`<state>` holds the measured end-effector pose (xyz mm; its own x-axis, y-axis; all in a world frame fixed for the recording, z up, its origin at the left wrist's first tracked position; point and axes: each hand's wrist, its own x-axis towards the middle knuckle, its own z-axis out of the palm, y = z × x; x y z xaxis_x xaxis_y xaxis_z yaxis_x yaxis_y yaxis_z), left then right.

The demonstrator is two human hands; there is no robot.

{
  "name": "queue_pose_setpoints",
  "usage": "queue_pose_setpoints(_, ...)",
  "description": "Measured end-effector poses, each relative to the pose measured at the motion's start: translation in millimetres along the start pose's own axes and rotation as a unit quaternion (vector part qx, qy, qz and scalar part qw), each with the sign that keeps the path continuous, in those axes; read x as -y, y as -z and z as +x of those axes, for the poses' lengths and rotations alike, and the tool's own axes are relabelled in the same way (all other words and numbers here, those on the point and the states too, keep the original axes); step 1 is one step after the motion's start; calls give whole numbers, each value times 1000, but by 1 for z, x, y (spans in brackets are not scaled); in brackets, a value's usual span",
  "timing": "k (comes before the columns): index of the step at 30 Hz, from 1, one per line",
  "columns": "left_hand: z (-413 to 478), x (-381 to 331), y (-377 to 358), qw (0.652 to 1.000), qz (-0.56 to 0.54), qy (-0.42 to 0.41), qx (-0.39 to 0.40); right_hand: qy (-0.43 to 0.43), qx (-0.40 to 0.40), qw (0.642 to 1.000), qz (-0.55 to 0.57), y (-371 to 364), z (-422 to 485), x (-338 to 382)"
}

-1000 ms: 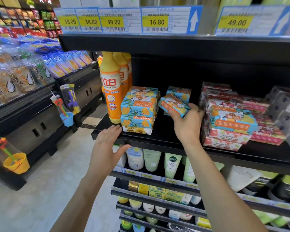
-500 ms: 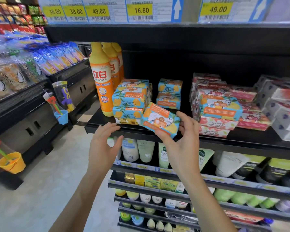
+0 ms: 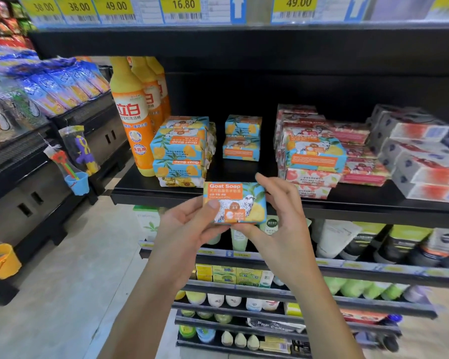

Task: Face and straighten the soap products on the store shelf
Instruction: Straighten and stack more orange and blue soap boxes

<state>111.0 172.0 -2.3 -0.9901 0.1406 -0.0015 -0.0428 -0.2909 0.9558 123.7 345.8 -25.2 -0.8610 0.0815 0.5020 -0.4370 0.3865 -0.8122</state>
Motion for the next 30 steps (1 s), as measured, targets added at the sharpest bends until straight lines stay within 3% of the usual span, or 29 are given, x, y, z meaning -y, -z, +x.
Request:
queue_pose_setpoints(4, -2, 3, -6, 1000, -21, 5, 12, -79, 14, 994, 79, 8, -4, 6)
queue_pose_setpoints(7, -2, 4, -10, 999, -25, -2, 20, -164, -26, 970, 176, 12, -5, 9)
queue_pose_setpoints(11, -3, 6, -15, 999, -18, -13, 36, -210, -34, 955, 206, 18, -3, 12)
queue_pose_setpoints(21, -2, 8, -21, 999, -12, -5, 43, -215, -47, 940, 259, 24, -2, 12)
queue_pose_setpoints(30, -3, 2, -24, 994, -50, 66, 75, -121, -39, 959, 255, 36, -5, 6)
